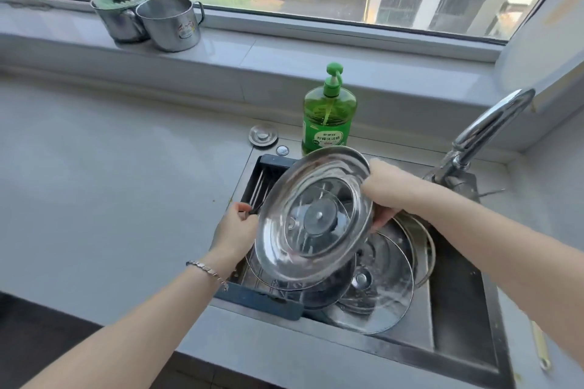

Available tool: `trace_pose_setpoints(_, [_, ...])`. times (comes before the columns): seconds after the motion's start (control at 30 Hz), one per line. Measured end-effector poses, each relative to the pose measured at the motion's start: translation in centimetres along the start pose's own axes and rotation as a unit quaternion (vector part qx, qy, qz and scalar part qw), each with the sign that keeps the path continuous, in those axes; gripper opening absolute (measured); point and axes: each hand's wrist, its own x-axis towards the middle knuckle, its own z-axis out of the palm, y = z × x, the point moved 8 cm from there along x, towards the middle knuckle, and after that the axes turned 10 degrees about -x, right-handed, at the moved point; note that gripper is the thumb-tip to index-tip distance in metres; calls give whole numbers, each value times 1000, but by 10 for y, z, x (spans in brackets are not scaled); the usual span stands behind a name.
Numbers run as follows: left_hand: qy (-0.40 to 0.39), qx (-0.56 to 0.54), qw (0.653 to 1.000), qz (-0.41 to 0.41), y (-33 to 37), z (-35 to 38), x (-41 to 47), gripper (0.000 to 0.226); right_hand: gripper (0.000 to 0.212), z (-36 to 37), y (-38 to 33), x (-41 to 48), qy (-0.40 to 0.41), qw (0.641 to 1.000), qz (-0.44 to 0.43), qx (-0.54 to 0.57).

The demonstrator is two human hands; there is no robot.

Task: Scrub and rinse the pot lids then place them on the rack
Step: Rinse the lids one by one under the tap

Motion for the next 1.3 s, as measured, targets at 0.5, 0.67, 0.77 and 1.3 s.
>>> trace_pose_setpoints(0.5, [-7,231,927,296,16,20,12,34,25,77,-15,86,3,962,41,271])
trace_pose_setpoints(0.67, [4,-47,973,226,41,19,11,22,34,19,-33,58,107,972,-106,182])
trace_pose_setpoints(0.77, [69,-250,959,111,40,13,19,13,52,40,-16,62,71,990,-118,-17])
trace_pose_setpoints(1.3, [17,-486,827,-283,-78,72,60,31,46,82,-63,139,133,946,-134,-265])
